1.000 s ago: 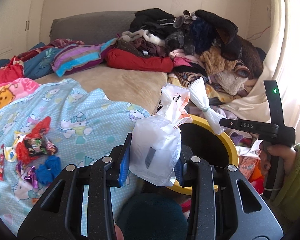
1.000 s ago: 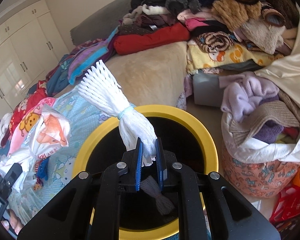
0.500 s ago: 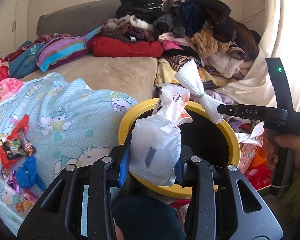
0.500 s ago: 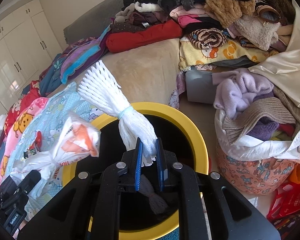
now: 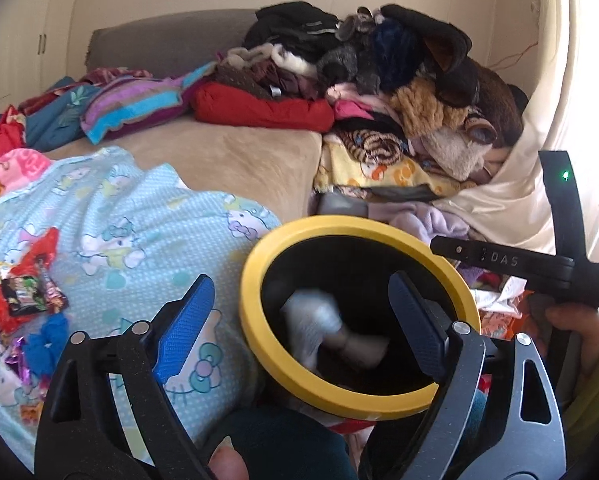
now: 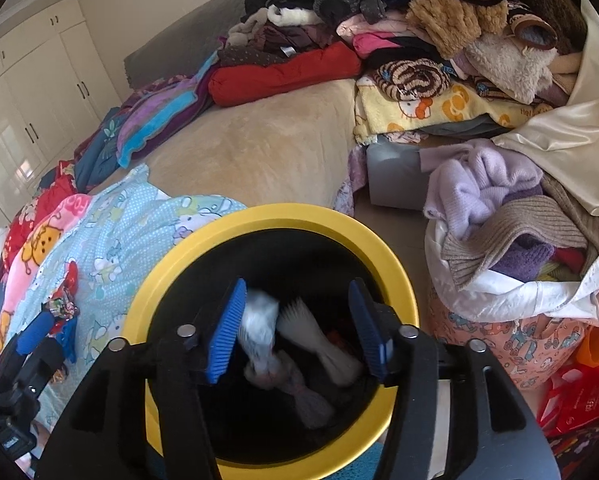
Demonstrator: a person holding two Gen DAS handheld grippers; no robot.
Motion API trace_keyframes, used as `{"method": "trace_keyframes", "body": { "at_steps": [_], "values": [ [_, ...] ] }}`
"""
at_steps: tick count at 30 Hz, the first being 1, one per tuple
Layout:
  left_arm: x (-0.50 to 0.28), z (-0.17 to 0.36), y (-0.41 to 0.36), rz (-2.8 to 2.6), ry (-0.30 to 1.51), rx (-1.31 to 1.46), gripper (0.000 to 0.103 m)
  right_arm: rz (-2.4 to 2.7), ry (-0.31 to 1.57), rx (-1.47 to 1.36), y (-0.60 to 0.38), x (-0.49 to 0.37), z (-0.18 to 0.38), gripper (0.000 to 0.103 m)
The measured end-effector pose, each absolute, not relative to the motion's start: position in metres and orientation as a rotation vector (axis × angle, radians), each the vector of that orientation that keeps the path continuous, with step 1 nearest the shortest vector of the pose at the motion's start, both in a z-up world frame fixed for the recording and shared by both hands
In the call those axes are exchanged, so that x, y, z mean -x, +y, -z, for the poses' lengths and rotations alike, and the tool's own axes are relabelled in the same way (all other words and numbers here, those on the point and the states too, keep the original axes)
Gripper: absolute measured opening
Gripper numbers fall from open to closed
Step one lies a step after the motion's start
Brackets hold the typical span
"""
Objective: Collect trash
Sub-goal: 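Carry the plastic bag and mesh sleeve to the yellow bin and release both inside, then move both open tools back toward the candy wrappers on the bed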
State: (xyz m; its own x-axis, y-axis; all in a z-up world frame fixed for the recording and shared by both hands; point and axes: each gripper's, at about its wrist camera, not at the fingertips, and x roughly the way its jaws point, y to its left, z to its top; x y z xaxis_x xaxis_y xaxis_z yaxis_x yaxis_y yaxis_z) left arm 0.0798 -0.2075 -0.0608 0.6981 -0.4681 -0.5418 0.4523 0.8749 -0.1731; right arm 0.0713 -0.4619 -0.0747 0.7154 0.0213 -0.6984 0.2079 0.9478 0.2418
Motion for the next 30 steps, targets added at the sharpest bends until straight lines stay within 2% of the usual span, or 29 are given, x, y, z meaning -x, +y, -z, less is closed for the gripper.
{"method": "trace_keyframes", "body": {
  "at_steps": [3,6,11,30],
  "values": [
    [-0.077,0.058,-0.199,0.488,0.607,0.036,0.08,0.087,0.752,-0.309,-0.454,-0.07,0.072,0.058],
    [-0.075,0.056,-0.19,0.469,0.598,0.048,0.092,0.065,0.73,-0.3,-0.443,-0.068,0.067,0.064],
    [-0.07,0.05,-0.177,0.446,0.577,0.056,0.092,0.041,0.704,-0.286,-0.429,-0.066,0.06,0.071],
    [-0.061,0.038,-0.128,0.331,0.531,0.109,0.092,-0.068,0.579,-0.213,-0.373,-0.05,0.032,0.077]
  ]
}}
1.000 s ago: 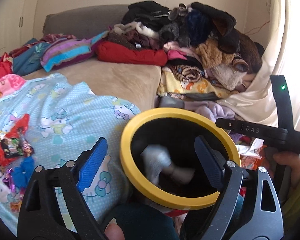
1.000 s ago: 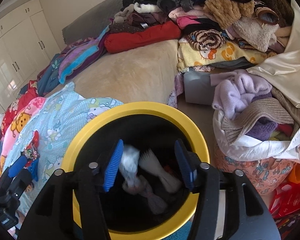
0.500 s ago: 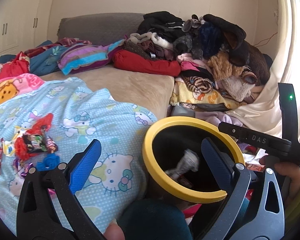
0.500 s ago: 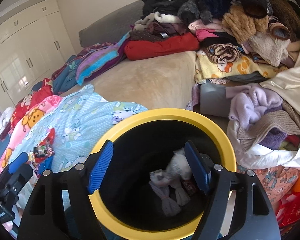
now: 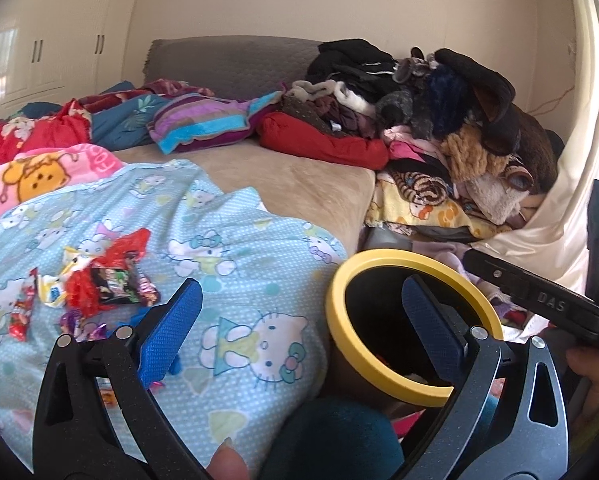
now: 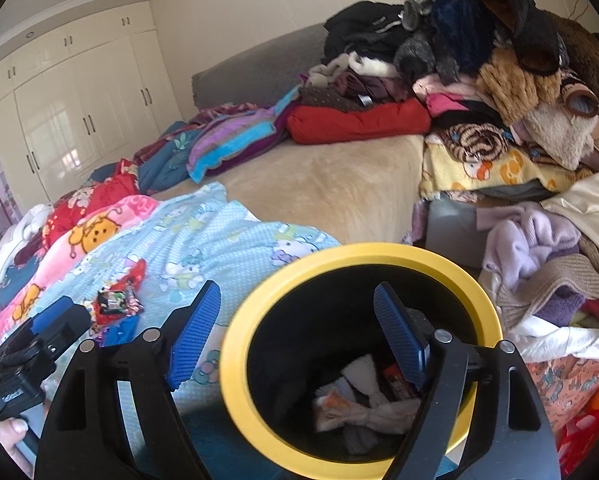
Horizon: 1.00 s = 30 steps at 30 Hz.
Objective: Collect trash
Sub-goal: 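Move both open tools back toward the candy wrappers on the bed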
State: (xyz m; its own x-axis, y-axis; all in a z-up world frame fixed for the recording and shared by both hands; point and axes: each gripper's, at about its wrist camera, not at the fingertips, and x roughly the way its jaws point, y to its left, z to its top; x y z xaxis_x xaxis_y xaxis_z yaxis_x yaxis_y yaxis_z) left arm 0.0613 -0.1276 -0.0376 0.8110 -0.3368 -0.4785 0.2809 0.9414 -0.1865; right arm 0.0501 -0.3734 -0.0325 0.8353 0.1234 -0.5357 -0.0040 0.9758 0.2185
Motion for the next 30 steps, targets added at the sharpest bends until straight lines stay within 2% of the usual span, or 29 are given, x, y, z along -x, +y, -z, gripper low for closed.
{"method": "trace_keyframes", "body": {
  "at_steps": [13,30],
  "values": [
    [-0.058,0.034,-0.084,0.246,0.494,0.137,0.092,-0.133,0.524,-0.159,-0.327,-0.039,0.022,0.081],
    [-0.062,0.031,-0.024,0.14,0.463,0.201,0.092,-0.219,0.529,-0.139,-0.266,-0.05,0.019,0.081]
  ]
}}
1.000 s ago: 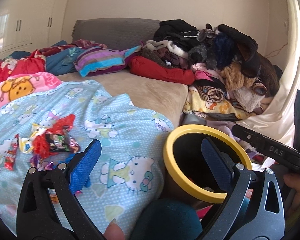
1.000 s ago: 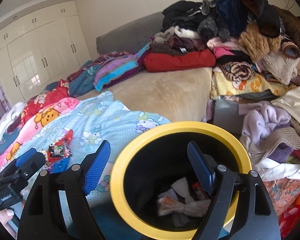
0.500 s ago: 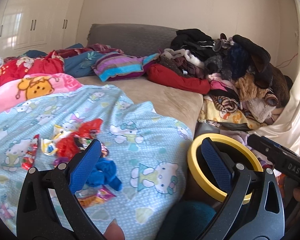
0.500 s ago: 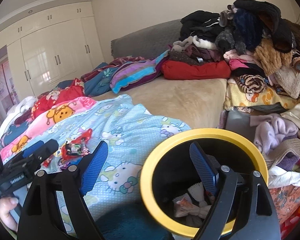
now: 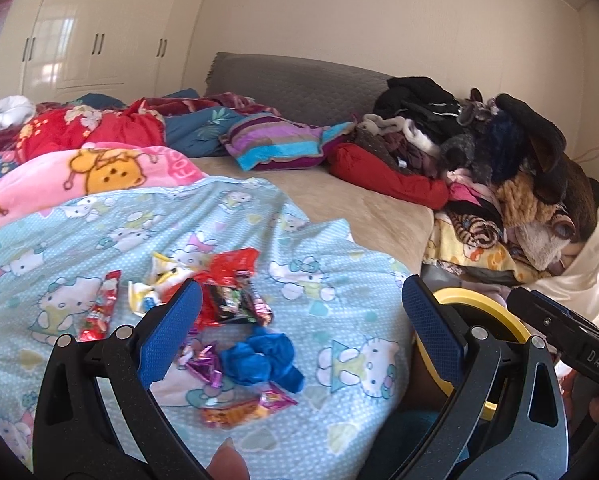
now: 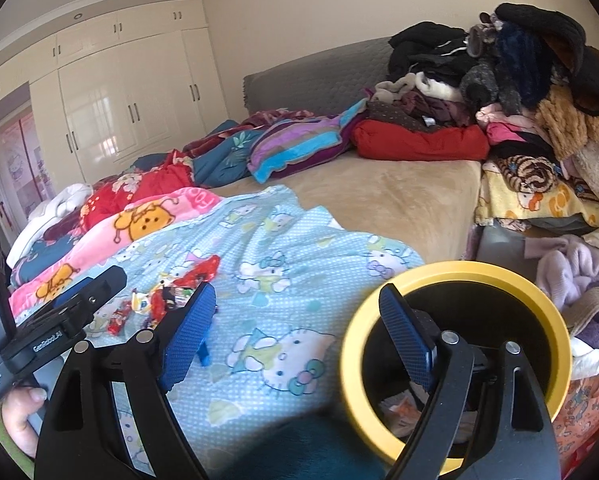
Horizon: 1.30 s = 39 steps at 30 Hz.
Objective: Collect trash
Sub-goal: 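Move both open tools back toward the candy wrappers on the bed, then grasp the red wrapper with the left tool while the right tool grasps the blue wrapper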
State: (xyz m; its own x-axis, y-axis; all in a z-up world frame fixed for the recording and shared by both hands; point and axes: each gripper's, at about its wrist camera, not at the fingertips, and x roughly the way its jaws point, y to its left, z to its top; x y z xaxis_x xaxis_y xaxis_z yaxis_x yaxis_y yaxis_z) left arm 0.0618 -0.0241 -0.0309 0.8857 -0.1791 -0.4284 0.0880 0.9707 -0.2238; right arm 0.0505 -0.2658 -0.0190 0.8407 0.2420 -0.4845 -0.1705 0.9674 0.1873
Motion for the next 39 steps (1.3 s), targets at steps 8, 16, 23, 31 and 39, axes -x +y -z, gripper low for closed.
{"method": "trace_keyframes", "body": {
  "at_steps": [8,16,23,31,39],
  "values": [
    [-0.067,0.037,0.014,0.084,0.467,0.254,0.092,-0.271,0.541,-0.108,-0.234,-0.061,0.021,0.081],
    [-0.071,0.042,0.047,0.026,0.478,0.277,0.092,-0.31,0.582,-0.082,-0.206,-0.075,0.034,0.081],
    [-0.082,0.056,0.071,-0.014,0.534,0.275,0.084,-0.348,0.628,-0.067,-0.181,-0.09,0.049,0.081],
    [-0.109,0.081,0.08,0.023,0.659,0.276,0.05,-0.356,0.688,-0.077,-0.164,-0.111,0.069,0.081],
    [-0.145,0.107,0.081,0.065,0.792,0.281,0.036,-0.387,0.795,-0.096,-0.151,-0.137,0.098,0.067]
  ]
}}
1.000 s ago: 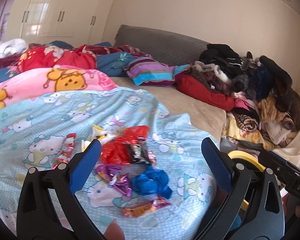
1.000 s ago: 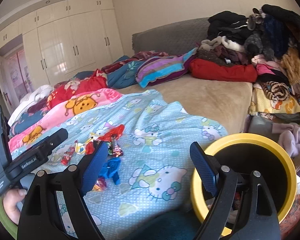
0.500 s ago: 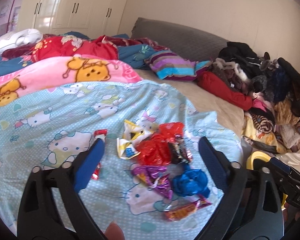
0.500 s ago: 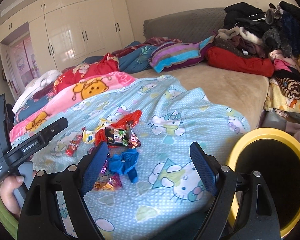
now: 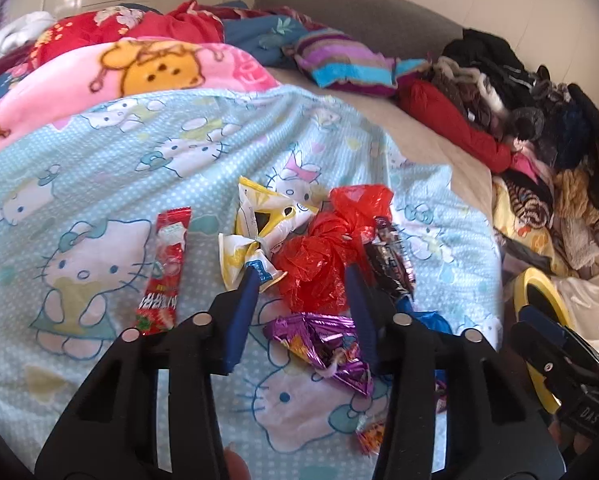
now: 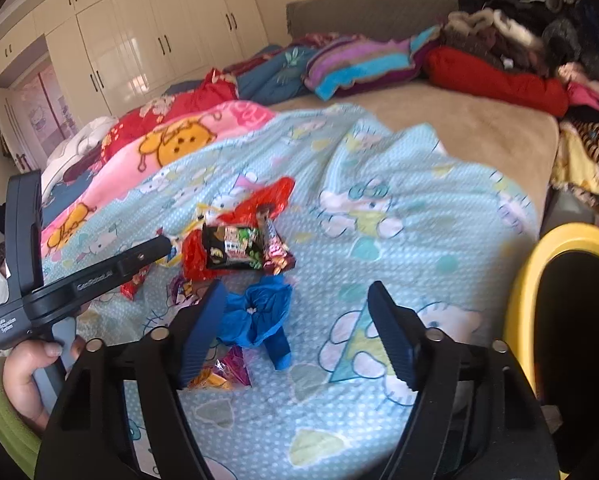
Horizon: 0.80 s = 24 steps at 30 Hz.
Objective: Collect trash
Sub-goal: 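Grasp the red wrapper with the left tool while the right tool grasps the blue wrapper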
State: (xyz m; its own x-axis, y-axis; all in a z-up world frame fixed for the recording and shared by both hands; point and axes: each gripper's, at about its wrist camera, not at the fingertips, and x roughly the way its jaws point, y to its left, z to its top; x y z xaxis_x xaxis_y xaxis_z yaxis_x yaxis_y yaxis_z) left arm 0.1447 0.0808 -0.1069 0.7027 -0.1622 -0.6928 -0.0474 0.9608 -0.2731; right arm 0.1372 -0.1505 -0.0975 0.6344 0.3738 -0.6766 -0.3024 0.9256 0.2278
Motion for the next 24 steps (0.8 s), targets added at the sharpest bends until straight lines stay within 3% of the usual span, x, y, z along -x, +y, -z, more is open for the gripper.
{"method": "trace_keyframes", "body": {
  "at_steps": [2,12,14,17,22,24],
  "values": [
    [-0.151,0.11,0.08,0.065,0.811,0.269,0.036,-0.405,0.838,-0.102,-0.145,-0.145,0.106,0.059],
    [-0.179,0.117,0.067,0.099,0.868,0.202,0.036,-0.455,0.98,-0.107,-0.123,-0.166,0.143,0.037],
    [-0.181,0.119,0.062,0.107,0.877,0.185,0.036,-0.474,0.984,-0.119,-0.124,-0.165,0.143,0.02],
    [-0.183,0.123,0.056,0.119,0.888,0.174,0.036,-0.486,0.968,-0.126,-0.126,-0.161,0.14,0.005],
    [-0.184,0.125,0.048,0.131,0.897,0.18,0.035,-0.456,0.953,-0.176,-0.142,-0.157,0.135,0.003],
    [-0.183,0.123,0.042,0.141,0.892,0.169,0.023,-0.447,0.94,-0.203,-0.15,-0.154,0.132,0.003]
  ]
}}
